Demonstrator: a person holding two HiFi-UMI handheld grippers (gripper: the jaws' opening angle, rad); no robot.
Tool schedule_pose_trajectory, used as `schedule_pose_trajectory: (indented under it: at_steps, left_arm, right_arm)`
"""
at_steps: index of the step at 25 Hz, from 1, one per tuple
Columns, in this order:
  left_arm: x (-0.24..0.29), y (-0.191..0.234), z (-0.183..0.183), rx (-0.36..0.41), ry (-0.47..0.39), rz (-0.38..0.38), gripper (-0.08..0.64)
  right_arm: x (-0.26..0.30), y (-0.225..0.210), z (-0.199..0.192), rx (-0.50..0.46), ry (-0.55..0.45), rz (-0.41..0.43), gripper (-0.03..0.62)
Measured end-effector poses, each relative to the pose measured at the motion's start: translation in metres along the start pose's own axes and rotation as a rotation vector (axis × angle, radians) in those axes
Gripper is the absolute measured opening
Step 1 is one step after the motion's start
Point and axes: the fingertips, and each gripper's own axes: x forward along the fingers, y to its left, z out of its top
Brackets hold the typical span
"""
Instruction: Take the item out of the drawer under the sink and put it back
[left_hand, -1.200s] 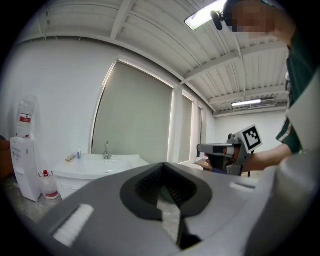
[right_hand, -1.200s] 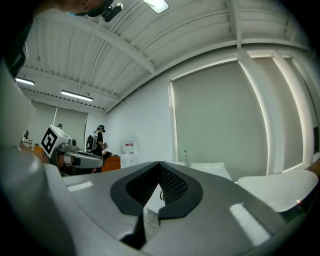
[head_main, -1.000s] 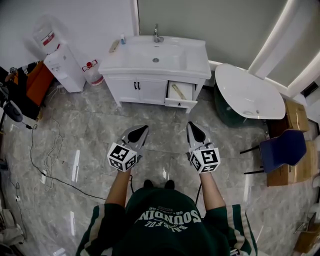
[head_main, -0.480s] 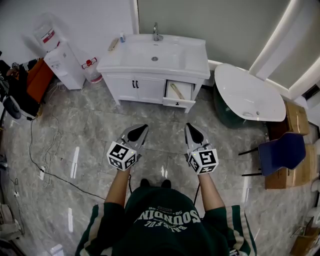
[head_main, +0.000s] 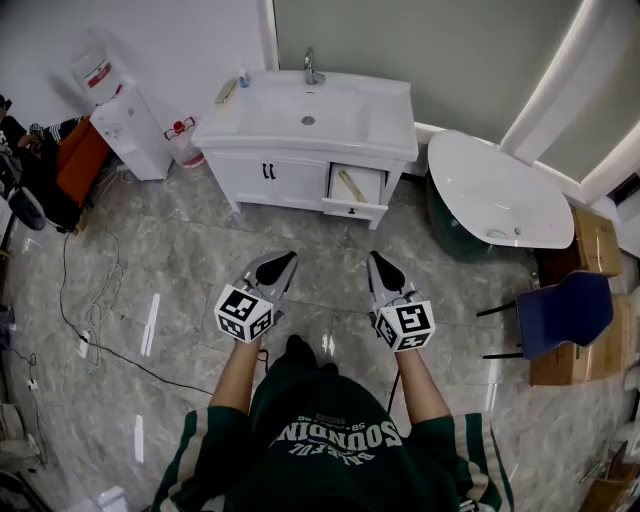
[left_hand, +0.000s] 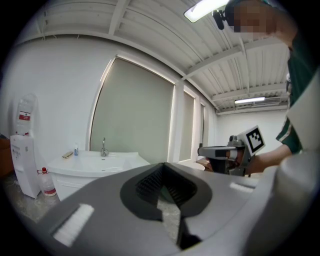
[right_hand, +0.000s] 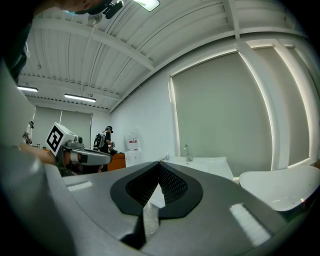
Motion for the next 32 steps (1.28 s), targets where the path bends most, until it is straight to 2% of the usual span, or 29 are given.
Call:
schedule_pose_trajectory:
  at_steps: [6, 11, 21, 32]
  left_arm:
    - [0.025, 0.017, -0.002, -0.009, -0.004, -0.017, 0.049]
    - [0.072, 0.049, -0.003, -0.013, -0.003, -0.053, 0.049]
    - [0.171, 0.172, 0.017, -0.037, 0.012, -0.099, 0.049]
    - [0.23, 0.302, 0.042, -0.015, 0.023, -0.108, 0.049]
  right_arm:
    - [0.017, -0.014, -0.002, 0.001, -0.001, -0.01, 0.002]
    - [0.057, -0.039, -0.01, -0.017, 0.029, -0.024, 0.002]
    - [0.204, -0.09, -0.001, -0.013, 0.071, -0.058, 0.002]
    - [0.354, -0.103, 0.012, -0.017, 0.095, -0.054, 0.002]
